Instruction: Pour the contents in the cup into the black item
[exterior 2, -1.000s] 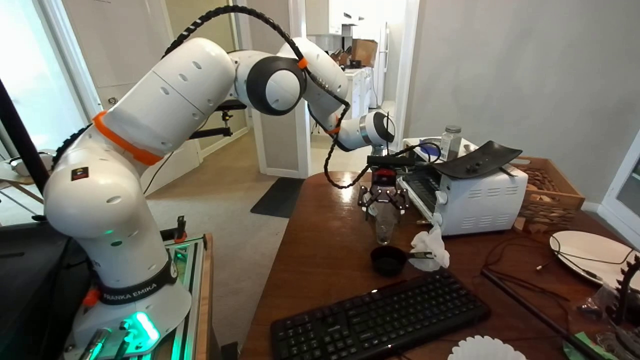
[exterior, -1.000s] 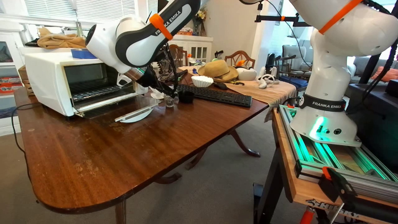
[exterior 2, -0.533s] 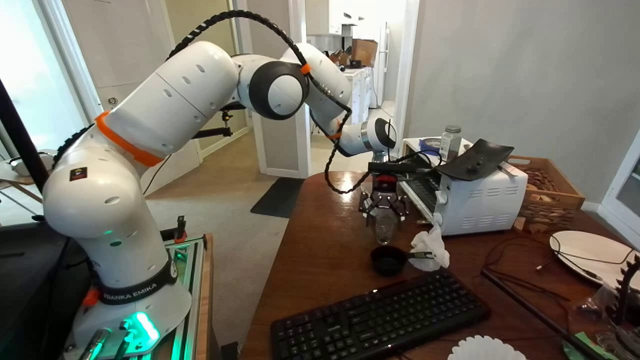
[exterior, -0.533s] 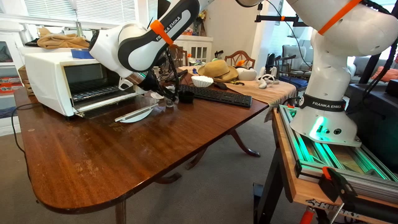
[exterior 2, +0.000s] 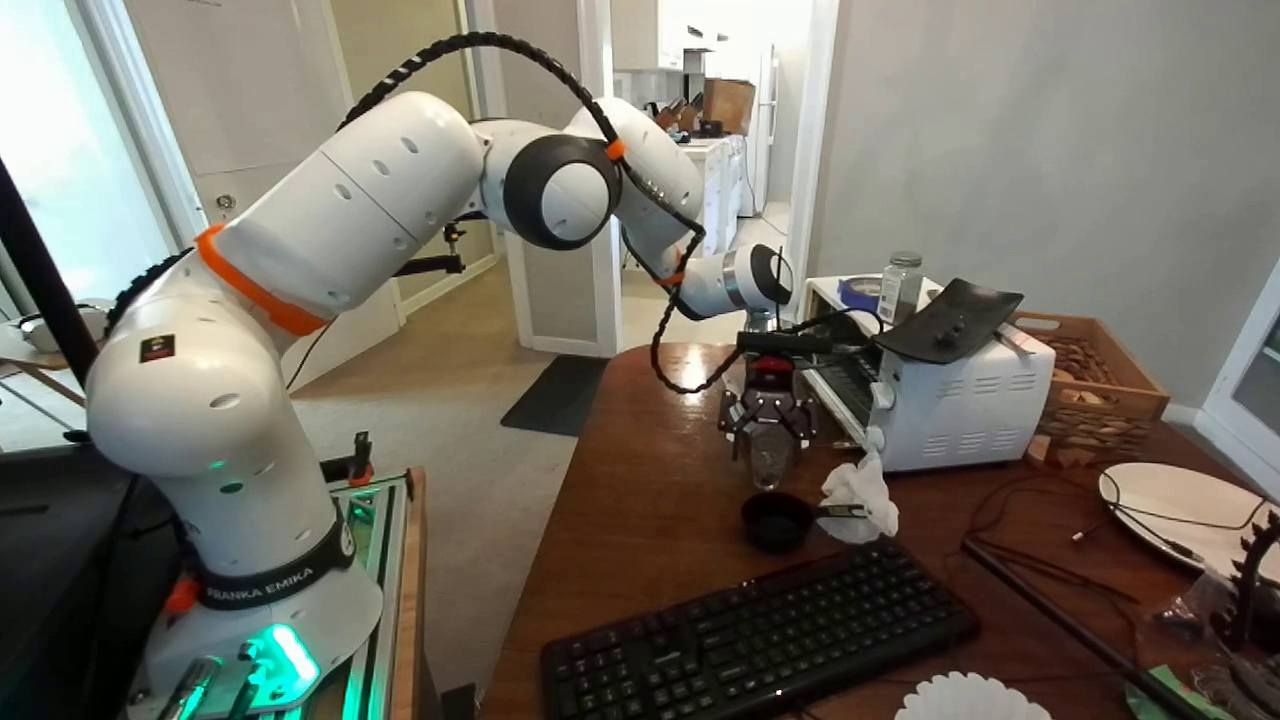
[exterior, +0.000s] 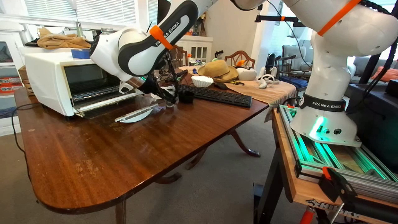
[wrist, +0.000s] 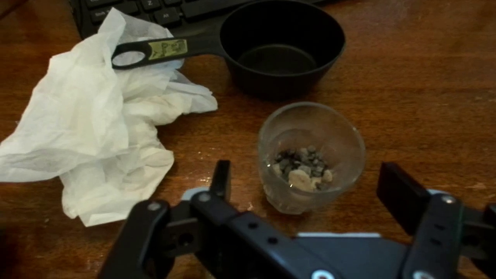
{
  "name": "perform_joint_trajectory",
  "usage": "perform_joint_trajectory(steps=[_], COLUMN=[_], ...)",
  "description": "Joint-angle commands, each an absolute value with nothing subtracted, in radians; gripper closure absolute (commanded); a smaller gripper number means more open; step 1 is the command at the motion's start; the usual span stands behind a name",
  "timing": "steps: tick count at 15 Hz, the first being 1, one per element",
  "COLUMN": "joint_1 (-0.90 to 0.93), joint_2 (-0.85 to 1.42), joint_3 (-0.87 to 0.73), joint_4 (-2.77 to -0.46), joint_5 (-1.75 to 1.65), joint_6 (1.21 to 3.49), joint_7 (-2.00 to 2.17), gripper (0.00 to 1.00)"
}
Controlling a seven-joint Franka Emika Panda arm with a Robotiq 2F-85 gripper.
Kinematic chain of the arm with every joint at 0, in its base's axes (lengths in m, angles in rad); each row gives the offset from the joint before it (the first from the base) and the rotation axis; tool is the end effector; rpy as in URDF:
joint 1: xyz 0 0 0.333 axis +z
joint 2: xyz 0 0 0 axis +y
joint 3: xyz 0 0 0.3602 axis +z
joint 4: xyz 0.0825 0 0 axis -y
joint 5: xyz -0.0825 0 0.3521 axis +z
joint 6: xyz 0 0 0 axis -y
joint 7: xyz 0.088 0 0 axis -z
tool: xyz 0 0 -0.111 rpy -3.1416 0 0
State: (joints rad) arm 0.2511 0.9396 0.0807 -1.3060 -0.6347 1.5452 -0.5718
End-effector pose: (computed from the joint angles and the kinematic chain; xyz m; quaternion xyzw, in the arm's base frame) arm 0.6629 0.1431 0.1960 0.7714 0.4799 -0.3551 0.2203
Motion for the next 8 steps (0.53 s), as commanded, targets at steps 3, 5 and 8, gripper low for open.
perform_joint_trajectory(steps=[3,5,8], joint_1=[0.272,0.279,0.288], joint_2=[0.989,1.001,1.024], joint_3=[0.084,0.083,0.081], joint_4=[-1.234,-1.224,-1.192], joint_5=[-0.662,-0.665,-0.665], joint_6=[1.504,1.497,1.485], joint_7=[-0.604,-0.614,-0.625], gripper=[0.03,0.05,0.12])
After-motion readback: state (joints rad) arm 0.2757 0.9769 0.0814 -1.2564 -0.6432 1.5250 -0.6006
